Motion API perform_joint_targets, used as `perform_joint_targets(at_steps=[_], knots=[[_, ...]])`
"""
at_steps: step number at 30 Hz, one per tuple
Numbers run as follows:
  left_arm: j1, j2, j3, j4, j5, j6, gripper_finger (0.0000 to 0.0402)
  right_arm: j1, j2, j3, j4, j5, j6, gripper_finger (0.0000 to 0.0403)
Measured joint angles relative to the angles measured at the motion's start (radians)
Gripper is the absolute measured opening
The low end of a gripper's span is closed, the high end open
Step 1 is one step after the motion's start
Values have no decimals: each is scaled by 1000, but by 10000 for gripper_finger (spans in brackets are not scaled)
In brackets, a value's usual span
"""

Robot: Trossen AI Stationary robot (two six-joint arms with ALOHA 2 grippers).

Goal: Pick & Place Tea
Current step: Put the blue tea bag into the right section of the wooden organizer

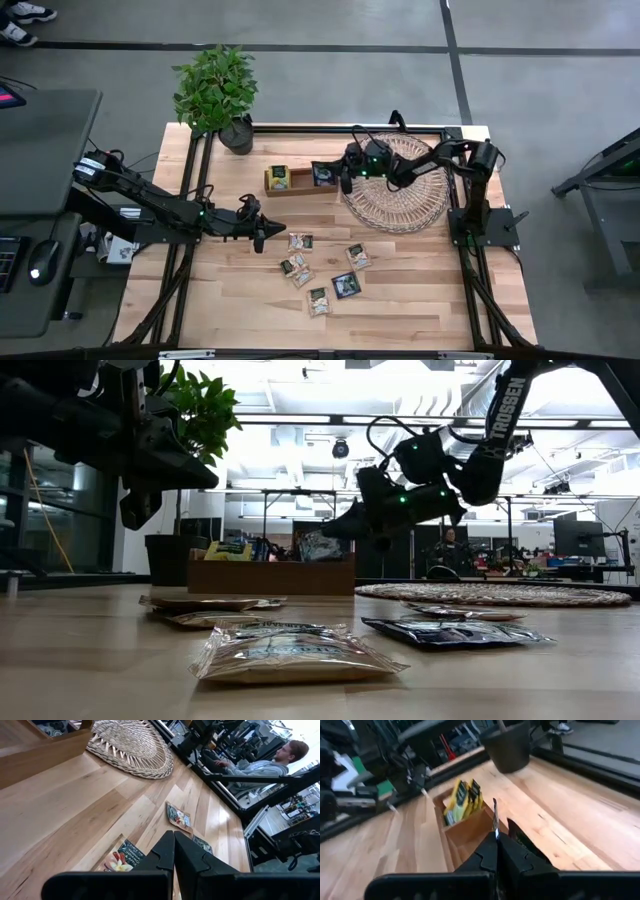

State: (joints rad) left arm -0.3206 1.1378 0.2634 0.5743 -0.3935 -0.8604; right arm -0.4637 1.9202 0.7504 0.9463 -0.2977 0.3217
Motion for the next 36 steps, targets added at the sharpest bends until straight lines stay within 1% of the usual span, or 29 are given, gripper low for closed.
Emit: perform_joint_targets(at_steps=[4, 10, 16, 19, 23, 29, 32, 36], knots=[[0, 0, 0, 0, 0, 0, 1, 0, 0, 12, -74, -5, -30, 0], [0, 0, 0, 0, 1, -6, 1, 0, 0, 13, -82, -34, -35, 0], [0, 0, 0, 0, 1, -8, 1, 0, 0, 13, -125, -54, -34, 1], [0, 0, 0, 0, 1, -8, 1, 0, 0, 13, -141, -59, -35, 7], [0, 0, 0, 0, 1, -8, 1, 0, 0, 13, -141, -79, -47, 42], [0, 0, 0, 0, 1, -10, 1, 0, -2, 14, -136, -61, -61, 127], [0, 0, 1, 0, 1, -13, 1, 0, -14, 14, -139, -50, -63, 162], [0, 0, 1, 0, 4, -27, 1, 0, -59, 13, -146, -50, -80, 186]])
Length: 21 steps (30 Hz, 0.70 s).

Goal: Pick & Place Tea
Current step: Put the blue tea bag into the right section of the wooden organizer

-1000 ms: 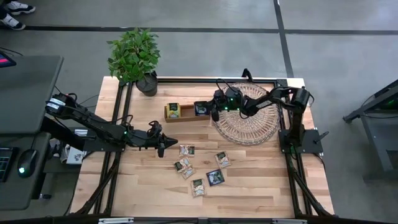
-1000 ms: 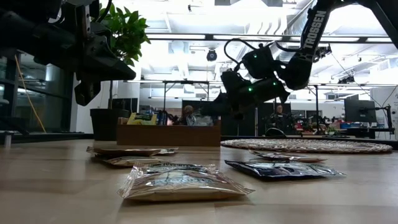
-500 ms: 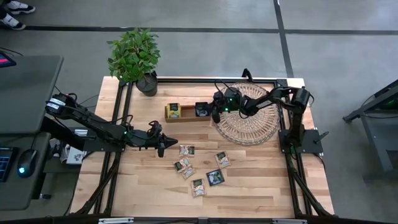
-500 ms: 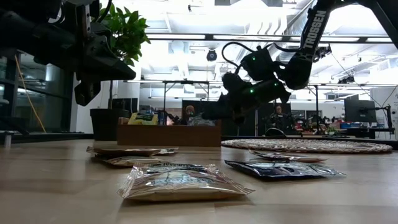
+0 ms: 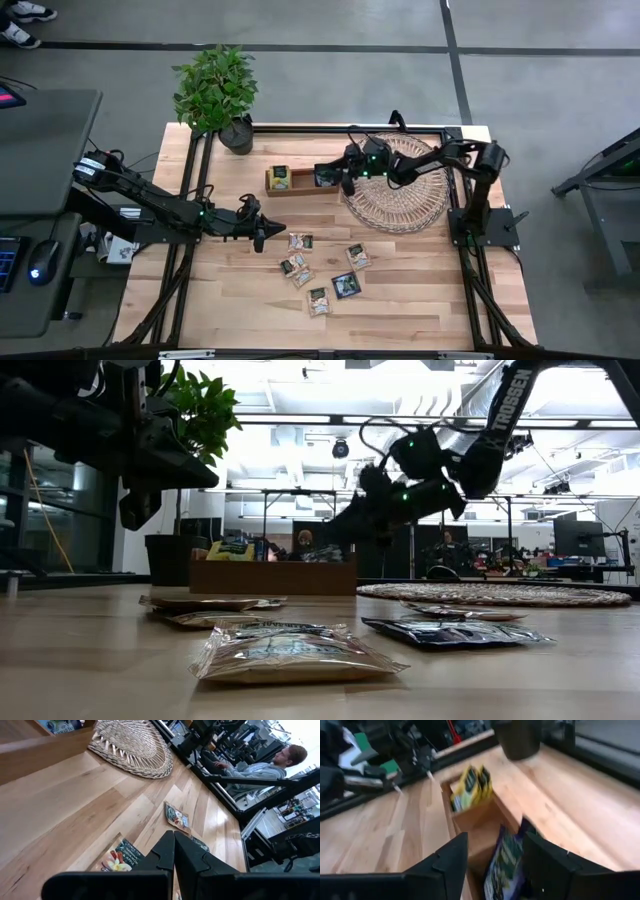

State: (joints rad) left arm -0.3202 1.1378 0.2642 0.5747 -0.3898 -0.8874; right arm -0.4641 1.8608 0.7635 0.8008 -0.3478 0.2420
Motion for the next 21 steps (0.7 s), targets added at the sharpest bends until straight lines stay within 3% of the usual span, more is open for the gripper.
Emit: perform_joint_targets(at_steps=[5, 10, 17, 21], knots=[[0, 0, 0, 0, 36, -5, 1, 13, -102, 0, -108, -2, -66, 186], [0, 26, 47, -83, 46, 25, 1, 41, -272, 0, -385, -1, -153, 185], [-1, 148, 220, -244, 79, 138, 1, 109, -501, 0, -787, 3, -199, 178], [-1, 274, 344, -296, 148, 169, 1, 182, -580, 0, -953, 39, -201, 172]])
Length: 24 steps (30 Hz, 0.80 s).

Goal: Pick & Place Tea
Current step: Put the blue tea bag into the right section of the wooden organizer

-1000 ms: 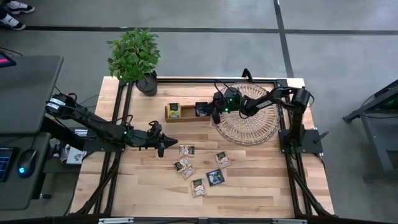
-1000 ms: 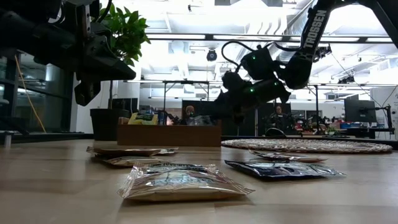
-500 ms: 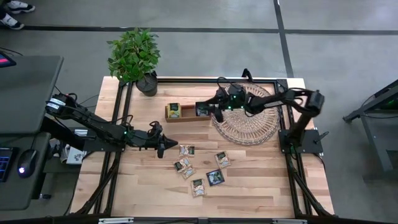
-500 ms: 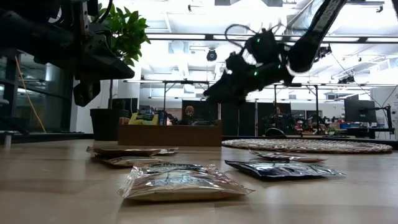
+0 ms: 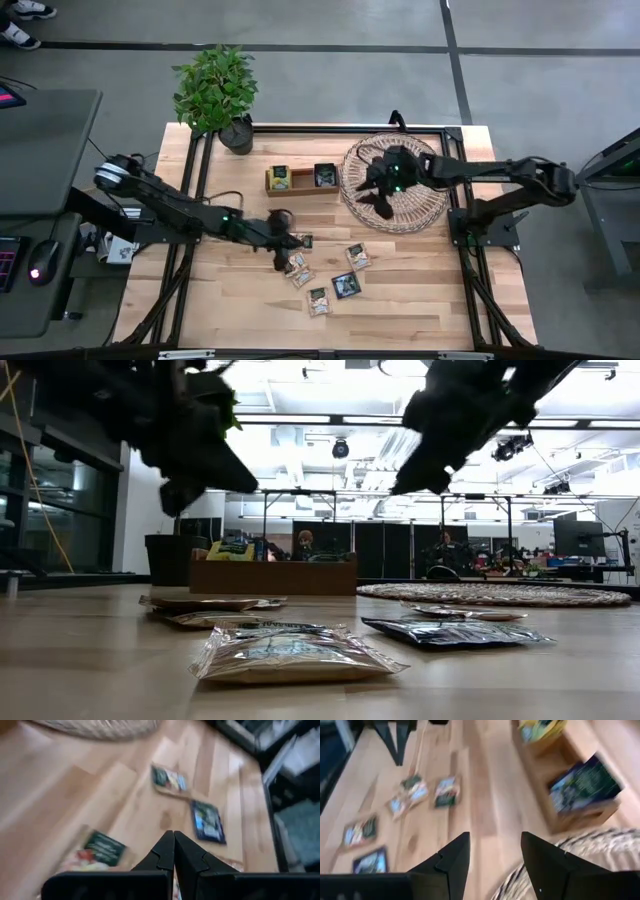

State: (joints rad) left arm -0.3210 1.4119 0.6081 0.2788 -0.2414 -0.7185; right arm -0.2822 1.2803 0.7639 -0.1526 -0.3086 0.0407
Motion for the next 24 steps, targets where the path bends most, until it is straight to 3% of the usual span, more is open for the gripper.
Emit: perform_joint_targets(at_steps=[8, 14, 19, 24], knots=[[-16, 295, 293, -75, 129, 36, 1, 208, -27, 0, -255, 109, -12, 173], [-66, 442, 520, -250, 125, 36, 0, 339, -28, -37, -277, 133, 308, 174], [-110, 517, 646, -358, 104, 37, 0, 441, -28, -161, -140, 119, 648, 180], [-126, 576, 708, -378, 99, 34, 0, 553, -27, -297, 157, 134, 897, 186]])
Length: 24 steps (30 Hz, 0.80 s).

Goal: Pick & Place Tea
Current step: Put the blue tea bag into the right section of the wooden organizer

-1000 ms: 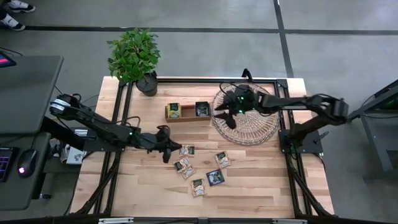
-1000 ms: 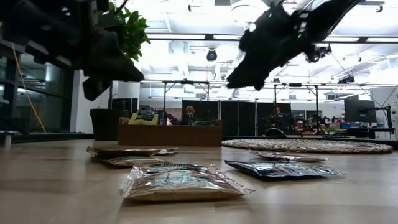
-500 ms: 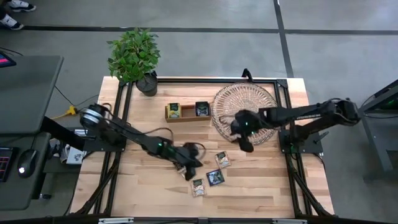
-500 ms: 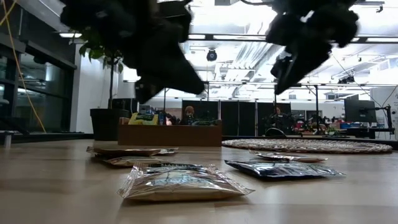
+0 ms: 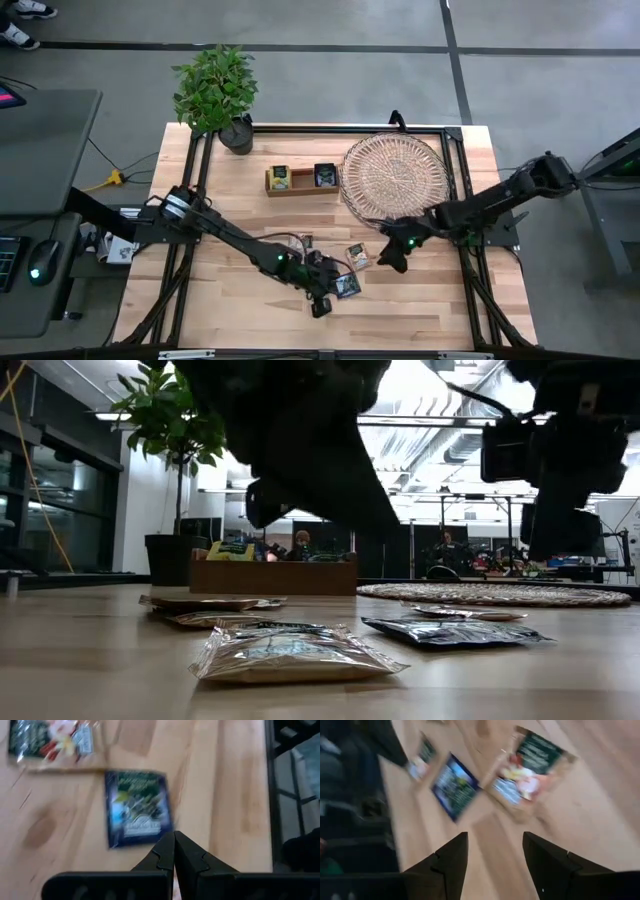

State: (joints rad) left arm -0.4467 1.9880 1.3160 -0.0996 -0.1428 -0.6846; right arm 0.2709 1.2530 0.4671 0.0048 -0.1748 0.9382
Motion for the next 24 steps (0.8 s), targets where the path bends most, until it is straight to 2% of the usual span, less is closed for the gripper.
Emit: perform_joint_targets(at_steps=[4, 6, 8, 11, 16, 24], knots=[[1, 43, 58, -29, 4, 9, 0, 95, 0, -84, 227, 128, 172, 186], [-3, 49, 72, -112, 2, 31, 0, 141, 2, -99, 254, 202, 242, 186], [-5, 46, 88, -115, 1, 50, 0, 182, 5, -101, 254, 267, 293, 186], [-5, 41, 88, -167, -50, 66, 0, 232, 4, -102, 258, 351, 346, 186], [-5, 45, 86, -184, -40, 115, 0, 279, 11, -102, 261, 436, 449, 186], [-6, 66, 84, -168, -68, 182, 0, 317, 13, -102, 275, 510, 525, 185]])
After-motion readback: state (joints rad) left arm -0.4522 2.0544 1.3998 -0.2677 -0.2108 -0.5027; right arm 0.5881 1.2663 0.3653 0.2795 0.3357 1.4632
